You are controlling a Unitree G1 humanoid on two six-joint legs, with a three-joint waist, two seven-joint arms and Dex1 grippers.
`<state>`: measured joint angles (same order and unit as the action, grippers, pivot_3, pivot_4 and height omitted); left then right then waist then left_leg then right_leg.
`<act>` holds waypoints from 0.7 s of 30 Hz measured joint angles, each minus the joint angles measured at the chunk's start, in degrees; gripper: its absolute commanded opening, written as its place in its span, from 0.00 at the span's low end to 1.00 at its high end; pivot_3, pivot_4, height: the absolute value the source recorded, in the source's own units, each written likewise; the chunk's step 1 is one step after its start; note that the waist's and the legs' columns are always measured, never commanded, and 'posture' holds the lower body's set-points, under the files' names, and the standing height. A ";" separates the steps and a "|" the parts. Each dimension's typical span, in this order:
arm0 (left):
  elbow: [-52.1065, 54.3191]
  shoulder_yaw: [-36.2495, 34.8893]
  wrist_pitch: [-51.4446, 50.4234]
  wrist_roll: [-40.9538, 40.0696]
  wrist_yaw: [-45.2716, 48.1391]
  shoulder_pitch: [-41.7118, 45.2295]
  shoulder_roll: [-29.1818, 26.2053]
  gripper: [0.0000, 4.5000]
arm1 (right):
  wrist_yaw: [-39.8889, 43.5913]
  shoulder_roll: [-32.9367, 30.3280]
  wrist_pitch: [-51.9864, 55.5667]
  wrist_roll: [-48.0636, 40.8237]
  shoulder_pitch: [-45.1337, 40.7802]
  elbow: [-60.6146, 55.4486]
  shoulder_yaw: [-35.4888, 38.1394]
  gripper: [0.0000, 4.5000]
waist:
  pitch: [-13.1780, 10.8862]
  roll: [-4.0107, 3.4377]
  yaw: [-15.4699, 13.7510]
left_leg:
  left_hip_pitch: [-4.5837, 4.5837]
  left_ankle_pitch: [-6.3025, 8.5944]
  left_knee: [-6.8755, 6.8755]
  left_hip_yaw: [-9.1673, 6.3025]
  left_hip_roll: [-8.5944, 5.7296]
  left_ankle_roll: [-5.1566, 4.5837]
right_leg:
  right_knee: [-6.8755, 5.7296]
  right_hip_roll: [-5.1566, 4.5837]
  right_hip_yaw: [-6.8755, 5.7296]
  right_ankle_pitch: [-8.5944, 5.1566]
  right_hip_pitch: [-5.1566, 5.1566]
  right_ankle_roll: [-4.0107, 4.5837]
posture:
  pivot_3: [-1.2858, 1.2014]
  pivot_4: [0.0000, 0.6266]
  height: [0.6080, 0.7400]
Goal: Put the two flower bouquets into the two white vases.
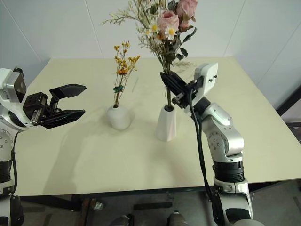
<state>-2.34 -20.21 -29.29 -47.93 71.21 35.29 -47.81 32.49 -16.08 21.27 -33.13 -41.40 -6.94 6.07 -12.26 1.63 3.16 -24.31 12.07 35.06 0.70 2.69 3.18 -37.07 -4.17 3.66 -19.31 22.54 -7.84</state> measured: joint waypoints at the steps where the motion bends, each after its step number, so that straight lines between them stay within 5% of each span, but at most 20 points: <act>1: 0.02 0.00 -0.01 0.00 -0.05 0.00 0.00 1.00 | 0.01 0.00 0.00 0.00 0.37 0.00 -0.10 0.03 | 0.00 0.00 0.02 | 0.00 0.00 0.00 0.00 0.00 0.00 | 0.00 0.00 0.00 0.00 0.00 0.00 | 0.52 0.24 1.00; 21: 0.16 0.60 -0.01 0.01 -0.37 0.03 0.33 1.00 | 0.87 0.51 -3.38 1.77 4.39 2.63 -0.99 0.03 | 0.00 0.00 -0.02 | 0.00 0.00 -0.02 -0.01 0.00 0.00 | 0.03 0.01 0.00 0.00 -0.01 0.00 | 0.52 0.24 1.00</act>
<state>-2.18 -19.61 -29.30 -47.92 70.84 35.33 -47.48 33.36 -15.57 17.89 -31.36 -37.01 -4.31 5.08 -12.26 1.63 3.14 -24.31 12.07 35.05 0.69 2.69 3.18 -37.04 -4.16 3.65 -19.31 22.54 -7.84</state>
